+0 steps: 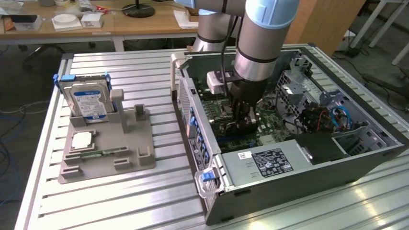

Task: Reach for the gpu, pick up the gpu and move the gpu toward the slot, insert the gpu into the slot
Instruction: 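Insert the gpu into the slot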

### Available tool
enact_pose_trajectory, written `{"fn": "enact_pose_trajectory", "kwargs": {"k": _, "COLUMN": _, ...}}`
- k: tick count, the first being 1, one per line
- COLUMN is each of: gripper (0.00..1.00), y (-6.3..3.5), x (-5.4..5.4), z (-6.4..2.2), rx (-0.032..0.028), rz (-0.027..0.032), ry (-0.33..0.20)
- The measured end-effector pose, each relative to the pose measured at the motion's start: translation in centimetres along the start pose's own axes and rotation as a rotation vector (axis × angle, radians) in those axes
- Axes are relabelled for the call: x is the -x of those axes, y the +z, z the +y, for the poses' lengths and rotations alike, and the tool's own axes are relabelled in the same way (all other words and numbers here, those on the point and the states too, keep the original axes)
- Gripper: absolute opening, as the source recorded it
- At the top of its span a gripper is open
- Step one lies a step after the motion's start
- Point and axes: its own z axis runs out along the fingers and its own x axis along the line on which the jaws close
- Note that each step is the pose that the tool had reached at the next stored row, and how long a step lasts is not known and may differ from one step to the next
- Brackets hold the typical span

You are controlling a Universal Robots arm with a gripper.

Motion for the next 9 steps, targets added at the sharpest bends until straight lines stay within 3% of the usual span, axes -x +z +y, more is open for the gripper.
{"fn": "enact_pose_trajectory", "kwargs": {"k": 9, "gripper": 0.25, "y": 0.02, "x": 0.0, "z": 0.0, "rx": 0.0, "rz": -0.0002, "ry": 0.0}}
